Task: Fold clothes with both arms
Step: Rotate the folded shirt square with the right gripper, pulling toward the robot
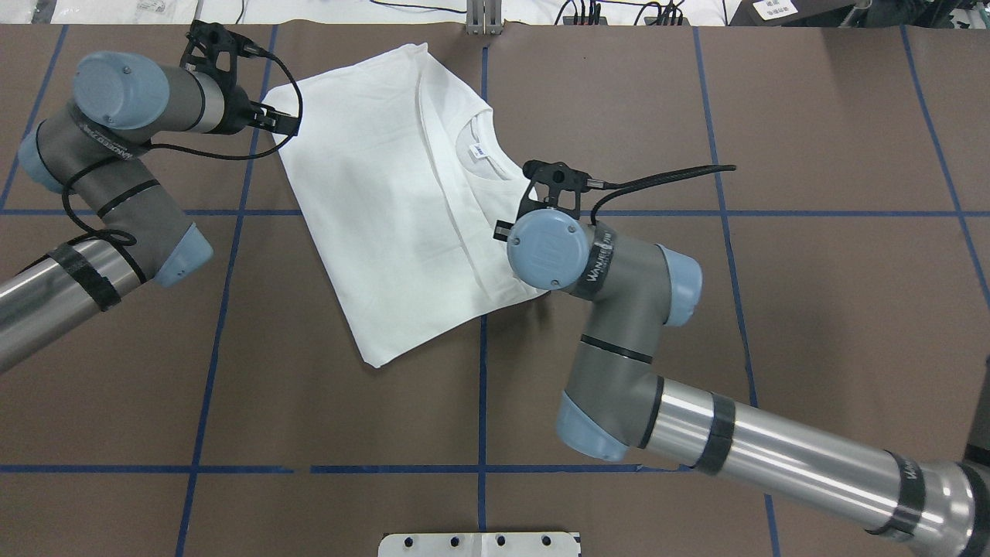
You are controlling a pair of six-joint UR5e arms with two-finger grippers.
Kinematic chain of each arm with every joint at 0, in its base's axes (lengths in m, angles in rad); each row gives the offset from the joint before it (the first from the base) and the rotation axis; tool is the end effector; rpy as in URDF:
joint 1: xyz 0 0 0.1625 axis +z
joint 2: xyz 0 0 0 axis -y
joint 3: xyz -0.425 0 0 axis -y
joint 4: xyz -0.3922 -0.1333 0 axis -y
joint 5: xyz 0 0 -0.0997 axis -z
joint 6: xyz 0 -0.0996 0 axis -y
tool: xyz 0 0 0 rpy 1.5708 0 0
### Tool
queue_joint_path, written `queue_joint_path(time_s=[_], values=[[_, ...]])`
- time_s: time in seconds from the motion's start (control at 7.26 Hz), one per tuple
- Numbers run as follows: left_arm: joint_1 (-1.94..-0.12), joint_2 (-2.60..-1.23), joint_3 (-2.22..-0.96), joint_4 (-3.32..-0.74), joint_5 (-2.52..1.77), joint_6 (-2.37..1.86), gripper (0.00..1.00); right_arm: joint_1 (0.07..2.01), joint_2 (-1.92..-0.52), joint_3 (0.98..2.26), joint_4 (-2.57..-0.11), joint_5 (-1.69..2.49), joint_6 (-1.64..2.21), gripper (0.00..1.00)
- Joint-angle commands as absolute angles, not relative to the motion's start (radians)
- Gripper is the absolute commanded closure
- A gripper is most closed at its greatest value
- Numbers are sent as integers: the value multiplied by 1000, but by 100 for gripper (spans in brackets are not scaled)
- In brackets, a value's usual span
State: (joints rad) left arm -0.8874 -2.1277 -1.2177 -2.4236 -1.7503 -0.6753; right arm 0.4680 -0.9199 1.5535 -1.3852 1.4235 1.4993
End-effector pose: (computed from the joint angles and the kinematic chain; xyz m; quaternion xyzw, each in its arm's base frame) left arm 0.3796 -0.6492 0.4053 0.3419 0.3757 0.0487 0.8600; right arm -0.5702 -0.4539 0.2628 0.1709 -0.3648 0.2089 0.8911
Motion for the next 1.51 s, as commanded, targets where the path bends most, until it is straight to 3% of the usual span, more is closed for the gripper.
queue_joint_path(time_s=[0.0,0.69,0.83,0.96,1.38], values=[[-884,-2128,-1216,-2424,-1750,-675,0,387,-1108,1818,-1469,1372,1515,100],[-877,-2129,-1216,-2425,-1750,-675,0,184,-1150,1943,-1566,1218,1644,100],[-877,-2129,-1216,-2425,-1750,-675,0,183,-1152,1941,-1566,1215,1643,39],[-877,-2129,-1218,-2425,-1750,-675,0,170,-1154,1942,-1568,1177,1638,0],[-873,-2129,-1218,-2425,-1750,-676,0,317,-1015,1913,-1736,1279,1519,0]])
